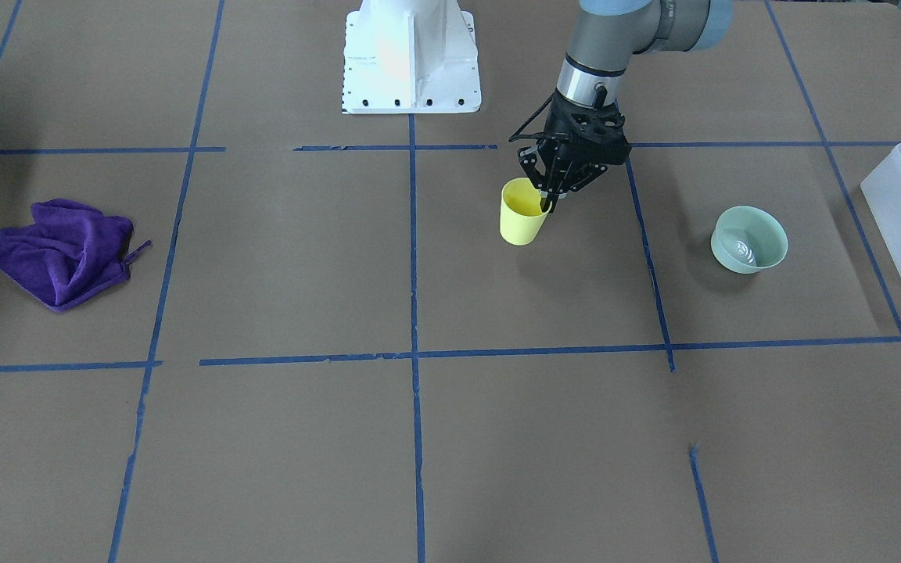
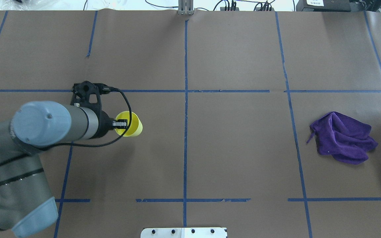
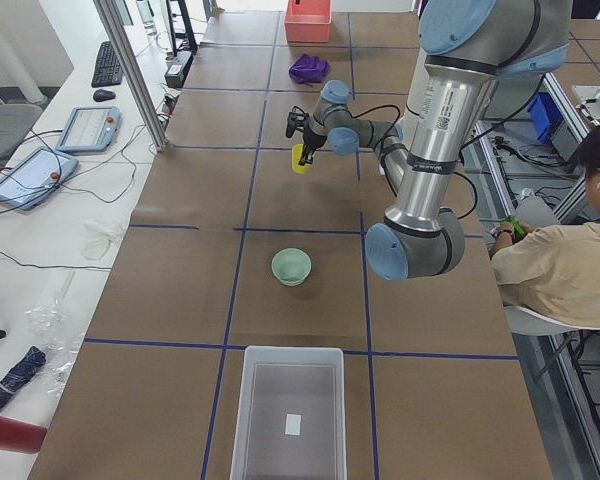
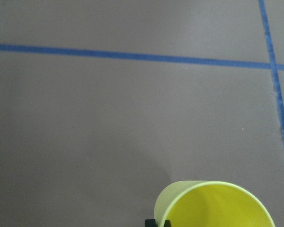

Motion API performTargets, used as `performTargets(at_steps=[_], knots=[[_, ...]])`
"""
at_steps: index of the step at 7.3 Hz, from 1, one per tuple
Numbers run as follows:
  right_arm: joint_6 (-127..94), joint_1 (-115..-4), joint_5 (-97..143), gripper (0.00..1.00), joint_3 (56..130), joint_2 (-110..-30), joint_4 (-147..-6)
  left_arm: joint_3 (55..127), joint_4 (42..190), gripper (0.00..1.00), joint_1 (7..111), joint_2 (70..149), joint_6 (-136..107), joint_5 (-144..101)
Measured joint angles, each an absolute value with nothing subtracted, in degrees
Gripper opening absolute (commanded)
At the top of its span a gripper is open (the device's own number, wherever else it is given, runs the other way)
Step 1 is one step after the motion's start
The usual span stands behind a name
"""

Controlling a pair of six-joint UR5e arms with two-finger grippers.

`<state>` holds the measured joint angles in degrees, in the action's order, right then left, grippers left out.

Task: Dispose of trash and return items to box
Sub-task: 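Reach the left gripper to the yellow cup and grasp it, then carry the yellow cup with the left gripper into the clear bin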

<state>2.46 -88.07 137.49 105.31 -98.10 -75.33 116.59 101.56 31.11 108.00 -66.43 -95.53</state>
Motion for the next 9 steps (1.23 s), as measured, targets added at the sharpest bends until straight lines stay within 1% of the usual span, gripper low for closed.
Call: performTargets(at_steps=[2, 3, 4, 6, 7, 9], knots=[[2.4, -88.1, 137.6, 1.00, 105.5, -97.2, -75.3, 119.1, 101.6, 0.00, 45.6, 104.0, -46.7, -106.0], [2.4, -88.0, 137.6, 1.00, 105.6, -96.5, -75.3, 119.2, 101.6, 0.00, 54.7, 100.5, -32.5, -113.0], [2.2, -88.0, 137.6, 1.00, 105.8, -95.7, -75.3, 117.7, 101.7, 0.00, 63.3, 97.0, -17.9, -119.8], [2.1, -87.7, 137.5, 1.00, 106.4, -94.8, -75.2, 110.7, 101.9, 0.00, 78.8, 91.9, 8.3, -126.2], [2.1, -87.2, 137.5, 1.00, 106.5, -94.7, -75.2, 105.2, 102.1, 0.00, 85.5, 90.9, 20.2, -126.8], [2.1, -86.4, 137.4, 1.00, 106.4, -94.7, -75.1, 94.9, 104.4, 0.00, 94.1, 89.3, 37.1, -127.2]])
